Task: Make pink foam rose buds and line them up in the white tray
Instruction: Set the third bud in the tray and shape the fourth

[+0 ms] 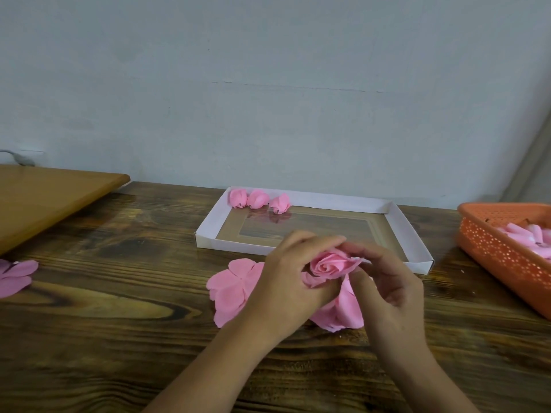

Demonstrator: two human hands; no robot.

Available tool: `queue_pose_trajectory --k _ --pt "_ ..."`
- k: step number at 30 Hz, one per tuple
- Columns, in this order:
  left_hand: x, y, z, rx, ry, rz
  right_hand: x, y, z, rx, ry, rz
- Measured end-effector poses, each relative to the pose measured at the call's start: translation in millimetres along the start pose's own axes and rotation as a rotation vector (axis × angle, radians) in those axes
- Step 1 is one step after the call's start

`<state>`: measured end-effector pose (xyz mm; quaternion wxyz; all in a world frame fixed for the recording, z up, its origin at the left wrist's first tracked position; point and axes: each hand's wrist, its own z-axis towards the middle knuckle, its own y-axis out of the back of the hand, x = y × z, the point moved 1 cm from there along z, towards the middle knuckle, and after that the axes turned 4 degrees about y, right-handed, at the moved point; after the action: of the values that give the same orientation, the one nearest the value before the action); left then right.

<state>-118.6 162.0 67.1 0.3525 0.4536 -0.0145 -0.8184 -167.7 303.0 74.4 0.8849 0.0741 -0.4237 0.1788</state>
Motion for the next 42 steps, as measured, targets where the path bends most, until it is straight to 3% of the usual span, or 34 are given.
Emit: queue_pose_trajectory --k 9,18,27,36,42 --pt "-0.6 0.3 1.8 -0.070 0.008 -0.069 -5.1 2.6 4.5 -0.097 -0.013 0.146" --pt "-1.9 0.3 2.3 -0.058 0.015 -0.059 -4.9 3.7 6.2 -0.045 -0.051 0.145" --pt "-6.3 0.6 0.3 0.030 0.013 -0.051 -8.1 7.0 12.0 0.041 -0.302 0.302" --pt "-3.6 1.4 -0.1 0.066 0.044 -0.089 -0.6 3.6 13.8 0.170 -0.439 0.385" --pt "-7.3 1.5 -1.8 0.100 0.142 -0.119 2.5 2.5 12.9 0.108 -0.455 0.464"
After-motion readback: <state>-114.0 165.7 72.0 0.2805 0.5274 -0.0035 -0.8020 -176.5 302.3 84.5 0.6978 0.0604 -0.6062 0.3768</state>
